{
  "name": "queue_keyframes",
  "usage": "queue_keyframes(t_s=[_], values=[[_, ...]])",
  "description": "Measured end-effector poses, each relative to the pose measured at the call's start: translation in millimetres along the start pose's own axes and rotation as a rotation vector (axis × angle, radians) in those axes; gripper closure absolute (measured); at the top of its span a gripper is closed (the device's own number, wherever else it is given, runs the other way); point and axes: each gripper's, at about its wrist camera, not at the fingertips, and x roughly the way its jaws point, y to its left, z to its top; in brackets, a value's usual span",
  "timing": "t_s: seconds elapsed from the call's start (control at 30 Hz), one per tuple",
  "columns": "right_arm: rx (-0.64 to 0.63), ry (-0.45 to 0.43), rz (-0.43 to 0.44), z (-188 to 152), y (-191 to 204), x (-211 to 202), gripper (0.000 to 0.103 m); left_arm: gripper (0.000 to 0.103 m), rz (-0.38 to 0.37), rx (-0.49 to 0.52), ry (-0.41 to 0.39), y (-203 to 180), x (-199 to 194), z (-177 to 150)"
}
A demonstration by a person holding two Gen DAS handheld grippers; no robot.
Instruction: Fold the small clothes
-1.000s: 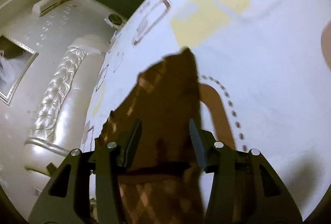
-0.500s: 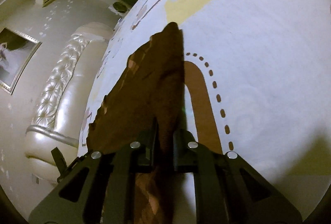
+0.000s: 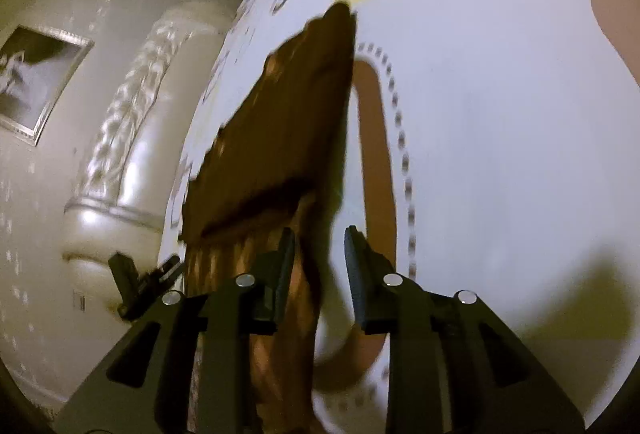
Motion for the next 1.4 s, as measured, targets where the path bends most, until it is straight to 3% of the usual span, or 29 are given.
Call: queue_keyframes(t_s=[0.23, 0.4, 0.6, 0.8, 1.0, 1.1, 1.13, 1.2, 1.4], values=[[-0.084, 0.122, 0.045, -41.6, 18.8, -16.1, 0.062, 0.016, -0.134, 0.057, 0.098, 8.7, -23.8, -30.1], [-0.113, 0.196, 0.062, -62.0, 21.2, -21.7, 0.062, 0.016, -0.24, 0.078, 0.183, 10.3, -25.5, -49.7], [-0.133, 0.244, 0.054, -72.4, 23.3, -26.0, 0.062, 0.016, -0.287, 0.056, 0.322, 9.3, -2.9, -67.7], [-0.15, 0.294, 0.048, -81.2, 24.3, -17.9, 0.062, 0.016, -0.329, -0.007, 0.321, 14.0, 1.6, -65.9], [-0.16, 0.36, 0.034, -94.3, 24.8, 2.1, 0.062, 0.018, -0.321, 0.024, 0.306, 8.1, -4.2, -71.1], [-0.163, 0.375, 0.041, -98.7, 27.1, 12.3, 0.061, 0.024, -0.311, 0.051, 0.319, 3.5, -3.3, -69.8], [-0.166, 0.378, 0.043, -98.8, 28.4, 13.4, 0.06, 0.041, -0.319, 0.065, 0.336, 0.2, -1.7, -70.9], [-0.175, 0.382, 0.044, -98.1, 31.7, 15.1, 0.06, 0.062, -0.315, 0.074, 0.407, -6.2, 9.4, -76.5], [-0.152, 0.371, 0.066, -97.5, 27.5, 17.3, 0.064, 0.064, -0.264, 0.077, 0.521, -14.2, 27.0, -81.1]])
